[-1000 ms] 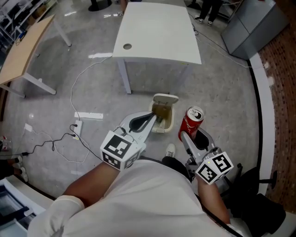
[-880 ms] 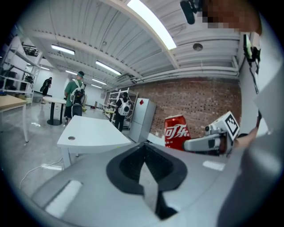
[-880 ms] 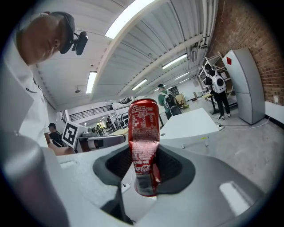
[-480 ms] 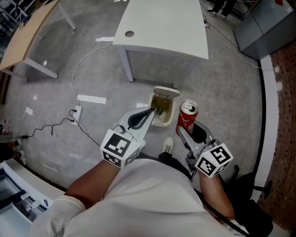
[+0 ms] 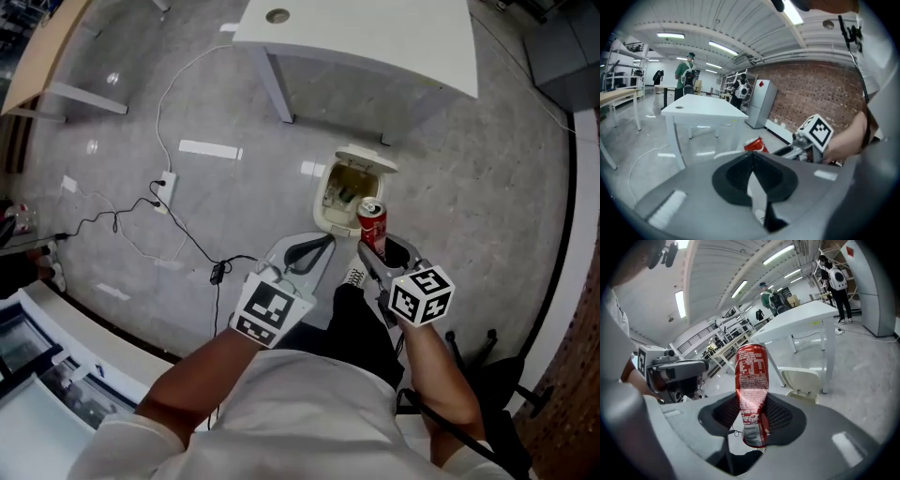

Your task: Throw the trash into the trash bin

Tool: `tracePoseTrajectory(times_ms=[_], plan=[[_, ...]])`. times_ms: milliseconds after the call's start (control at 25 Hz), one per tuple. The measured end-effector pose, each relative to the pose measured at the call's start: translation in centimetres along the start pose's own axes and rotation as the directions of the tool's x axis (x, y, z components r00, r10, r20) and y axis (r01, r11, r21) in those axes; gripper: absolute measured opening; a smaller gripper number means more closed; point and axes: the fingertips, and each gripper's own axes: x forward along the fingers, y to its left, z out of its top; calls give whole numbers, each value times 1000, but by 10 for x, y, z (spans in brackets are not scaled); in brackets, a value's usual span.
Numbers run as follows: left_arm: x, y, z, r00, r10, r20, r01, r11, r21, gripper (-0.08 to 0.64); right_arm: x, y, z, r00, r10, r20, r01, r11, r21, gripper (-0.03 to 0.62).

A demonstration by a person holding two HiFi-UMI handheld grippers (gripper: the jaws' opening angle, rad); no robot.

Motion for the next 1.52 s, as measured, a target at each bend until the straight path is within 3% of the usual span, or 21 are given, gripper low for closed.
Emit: tracePoseTrajectory(times_ms=[120, 360, 680, 960, 1240, 1520], plan=[[12, -5, -22, 1000, 4, -25, -5, 999, -36, 8, 29, -19, -22, 998, 14, -62, -13, 1000, 12, 161], [28, 17, -60, 994, 77, -77, -88, 985, -146, 8, 80, -64, -74, 981, -20, -191, 26, 999, 32, 161], [52, 31, -99, 987, 99, -126, -120, 977, -177, 8, 128, -120, -141, 939, -77, -336, 99, 994, 49, 160], [74, 33, -135, 979, 102, -174, -135, 972, -191, 8, 170, -149, -162, 911, -74, -405, 96, 995, 34, 160], [87, 33, -156, 976, 97, -196, -140, 966, -216, 8, 196, -183, -173, 887, -131, -443, 154, 988, 16, 161], [87, 34, -165, 974, 86, -208, -135, 963, -232, 8, 204, -196, -195, 845, -178, -504, 189, 981, -30, 164]])
